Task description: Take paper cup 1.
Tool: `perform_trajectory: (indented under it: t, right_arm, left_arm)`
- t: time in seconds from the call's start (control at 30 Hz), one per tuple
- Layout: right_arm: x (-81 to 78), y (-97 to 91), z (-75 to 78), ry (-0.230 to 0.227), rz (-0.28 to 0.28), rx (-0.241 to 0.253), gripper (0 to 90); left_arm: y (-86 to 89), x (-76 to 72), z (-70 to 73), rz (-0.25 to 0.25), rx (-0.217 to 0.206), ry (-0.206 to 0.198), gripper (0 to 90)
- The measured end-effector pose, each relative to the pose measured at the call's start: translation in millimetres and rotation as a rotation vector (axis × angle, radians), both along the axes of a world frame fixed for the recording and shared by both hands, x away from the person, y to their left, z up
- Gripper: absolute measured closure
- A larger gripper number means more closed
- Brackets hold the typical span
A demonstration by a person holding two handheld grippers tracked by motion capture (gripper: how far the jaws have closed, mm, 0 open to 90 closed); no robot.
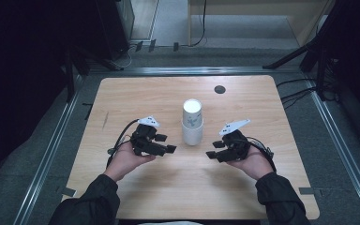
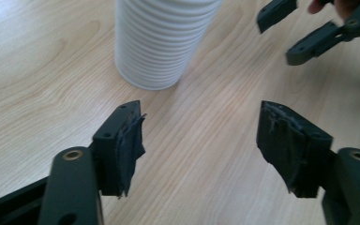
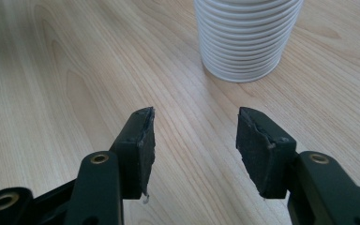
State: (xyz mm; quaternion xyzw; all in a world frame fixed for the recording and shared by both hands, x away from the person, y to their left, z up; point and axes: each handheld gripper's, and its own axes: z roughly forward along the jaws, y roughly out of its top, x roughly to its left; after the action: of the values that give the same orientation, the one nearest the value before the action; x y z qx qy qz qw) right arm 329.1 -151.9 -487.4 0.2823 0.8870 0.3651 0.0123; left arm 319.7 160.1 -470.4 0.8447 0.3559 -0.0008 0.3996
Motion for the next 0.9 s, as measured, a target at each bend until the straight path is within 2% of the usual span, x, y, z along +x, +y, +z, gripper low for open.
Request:
perform_trajectory:
  t: [0.1, 0.17, 0.2, 0.23, 0.37, 0.5, 0.53, 0.6, 0.7, 0.77, 0.8, 0.9]
  right_arm:
    - [0.7, 0.9, 0.8, 0.021, -0.004, 0.002, 46.6]
    - [0.0, 2.5, 1.9, 0.002, 0.016, -0.009, 46.1]
    - [-0.4, 3.8, 2.1, -0.014, 0.029, -0.014, 45.9]
    - [-0.9, 4.4, 2.3, -0.014, 0.034, -0.020, 45.9]
    - [-2.5, 6.3, -0.1, -0.015, 0.064, -0.048, 42.7]
    - [-1.2, 4.3, 0.7, -0.026, 0.073, -0.036, 42.4]
    - [-1.1, 3.7, 1.0, -0.029, 0.076, -0.034, 41.9]
    - [-1.1, 1.7, 1.9, -0.026, 0.072, -0.025, 40.6]
    - [-1.6, -0.2, 3.2, -0.039, 0.068, -0.043, 40.2]
    - [-1.6, -0.6, 3.5, -0.048, 0.073, -0.049, 40.2]
    - [-1.9, -1.7, 5.1, -0.057, 0.099, -0.048, 40.2]
    - [-1.5, -3.8, 6.1, -0.058, 0.110, -0.030, 39.5]
  left_arm:
    - [-1.5, -1.9, 0.4, -0.029, 0.005, -0.010, 25.0]
    - [-1.7, -2.8, -1.5, -0.030, 0.045, -0.053, 25.1]
    - [-1.2, -2.7, -2.3, -0.030, 0.058, -0.058, 26.9]
    - [-0.1, -1.9, -3.7, -0.036, 0.063, -0.049, 29.5]
    - [3.6, 1.0, -6.9, -0.040, 0.078, -0.028, 29.8]
    - [5.9, 1.9, -5.3, -0.044, 0.066, -0.039, 29.6]
    - [7.0, 2.1, -4.8, -0.046, 0.072, -0.049, 29.5]
    - [8.4, 2.3, -4.4, -0.046, 0.077, -0.042, 29.6]
    - [10.1, 2.0, -3.3, -0.058, 0.089, -0.041, 29.5]
    - [10.9, 1.8, -2.8, -0.064, 0.081, -0.038, 29.1]
    - [12.2, 1.1, -2.1, -0.069, 0.086, -0.043, 28.5]
    - [13.0, 0.2, -2.1, -0.078, 0.095, -0.049, 28.5]
